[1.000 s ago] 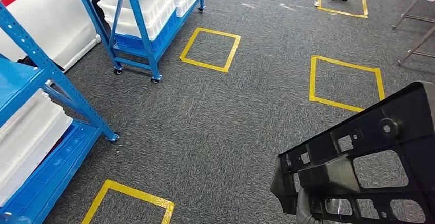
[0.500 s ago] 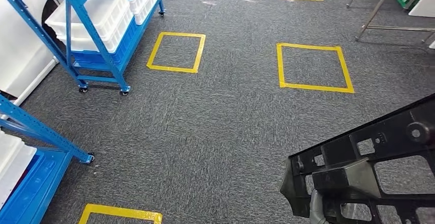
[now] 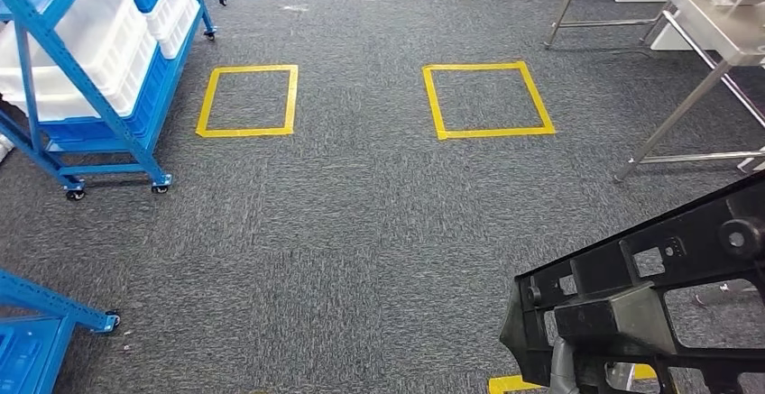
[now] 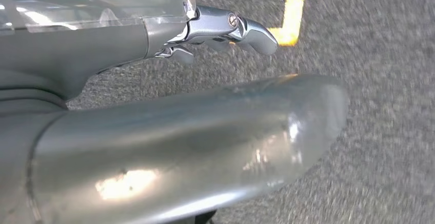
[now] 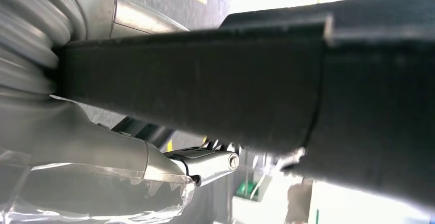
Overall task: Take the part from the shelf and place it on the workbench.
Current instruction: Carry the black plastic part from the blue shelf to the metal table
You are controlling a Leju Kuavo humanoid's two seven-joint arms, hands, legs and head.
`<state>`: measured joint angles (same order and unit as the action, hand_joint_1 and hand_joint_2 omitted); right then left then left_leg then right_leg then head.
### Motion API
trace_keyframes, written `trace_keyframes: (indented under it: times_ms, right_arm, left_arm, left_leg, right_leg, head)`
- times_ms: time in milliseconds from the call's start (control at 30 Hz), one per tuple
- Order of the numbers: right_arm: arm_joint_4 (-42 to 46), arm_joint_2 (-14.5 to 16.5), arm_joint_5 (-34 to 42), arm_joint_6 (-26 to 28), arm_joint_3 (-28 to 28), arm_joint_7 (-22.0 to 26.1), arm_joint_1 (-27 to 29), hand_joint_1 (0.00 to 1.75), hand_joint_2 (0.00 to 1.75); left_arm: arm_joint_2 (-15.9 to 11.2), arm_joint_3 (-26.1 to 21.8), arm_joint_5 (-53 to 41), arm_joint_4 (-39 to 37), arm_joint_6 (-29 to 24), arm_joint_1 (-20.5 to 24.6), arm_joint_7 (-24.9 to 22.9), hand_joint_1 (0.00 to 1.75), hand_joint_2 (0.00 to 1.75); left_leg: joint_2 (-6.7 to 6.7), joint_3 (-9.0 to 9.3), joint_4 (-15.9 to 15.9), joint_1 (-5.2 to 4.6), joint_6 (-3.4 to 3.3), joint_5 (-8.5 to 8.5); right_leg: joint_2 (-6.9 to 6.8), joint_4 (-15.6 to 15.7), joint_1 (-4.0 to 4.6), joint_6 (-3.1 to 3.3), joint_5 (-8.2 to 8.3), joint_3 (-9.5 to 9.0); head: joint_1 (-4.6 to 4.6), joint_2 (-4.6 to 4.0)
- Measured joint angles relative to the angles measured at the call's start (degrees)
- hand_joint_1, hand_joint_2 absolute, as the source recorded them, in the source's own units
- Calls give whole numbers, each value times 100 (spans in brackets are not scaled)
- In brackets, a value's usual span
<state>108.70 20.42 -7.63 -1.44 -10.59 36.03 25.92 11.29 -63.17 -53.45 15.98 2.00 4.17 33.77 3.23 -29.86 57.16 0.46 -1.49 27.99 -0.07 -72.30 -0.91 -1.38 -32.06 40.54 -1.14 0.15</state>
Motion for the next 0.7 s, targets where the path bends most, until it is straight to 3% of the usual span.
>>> trace_keyframes:
  times_ms: [33,100,167,233,300,367,433,467,533,600,667,700]
  right_arm:
    - [1,1,0,-4,-4,-1,2,175,175]
    - [3,1,0,-9,-5,-2,-6,175,175]
    - [11,2,0,-10,-8,-5,-9,175,175]
    - [20,2,0,-10,-11,-9,2,175,175]
    - [35,2,1,-10,-13,-10,5,175,175]
    - [47,2,2,-12,-14,-11,-9,175,175]
    - [48,2,2,-12,-15,-14,-12,175,175]
    - [48,2,2,-11,-16,-15,-8,175,175]
    - [48,2,2,-10,-16,-22,-2,175,175]
    - [48,2,2,-9,-16,-34,-2,175,175]
    - [50,2,2,-9,-16,-45,2,175,175]
    - [52,2,2,-9,-16,-48,9,175,175]
  left_arm:
    - [3,0,-4,4,3,5,-1,0,0]
    - [9,0,-13,8,13,13,0,0,0]
    - [12,0,-20,10,22,21,1,0,0]
    - [20,-1,-31,13,28,42,1,0,0]
    - [27,-2,-45,16,34,52,2,0,0]
    - [27,-3,-51,17,40,35,1,0,0]
    - [27,-5,-52,17,43,10,-1,0,0]
    - [27,-7,-52,17,44,1,-1,0,0]
    - [27,-9,-52,17,47,-2,-1,0,0]
    - [26,-18,-53,17,52,1,0,0,0]
    - [25,-27,-54,19,58,5,0,0,0]
    - [25,-28,-54,20,60,8,0,0,0]
  left_leg:
    - [70,17,0,0,16,15]
    - [185,55,5,-22,67,56]
    - [281,90,9,-43,129,92]
    - [335,131,15,-34,191,128]
    - [117,74,221,-7,247,291]
    - [-186,-219,870,14,276,639]
    - [-269,-569,1563,18,289,882]
    - [-278,-646,1674,18,290,849]
    - [-331,-512,1266,22,275,490]
    - [-625,-224,530,42,242,152]
    - [-841,-99,182,40,200,81]
    - [-813,-90,157,27,176,80]
  right_leg:
    - [-73,381,-2,5,197,-211]
    - [-294,1121,36,55,439,-611]
    - [-361,1373,89,125,459,-734]
    - [-228,1395,93,194,476,-733]
    - [-112,1442,67,273,506,-754]
    - [8,1458,59,332,523,-761]
    - [158,1446,71,353,523,-758]
    - [243,1434,74,353,521,-759]
    - [411,1396,70,341,510,-760]
    - [562,1338,65,302,488,-736]
    - [695,1307,47,228,487,-686]
    - [761,1310,39,184,500,-662]
  head:
    - [-2,0]
    - [3,0]
    - [18,0]
    - [27,0]
    - [34,0]
    - [49,0]
    - [53,0]
    - [53,0]
    - [54,0]
    - [51,0]
    - [53,0]
    - [55,0]
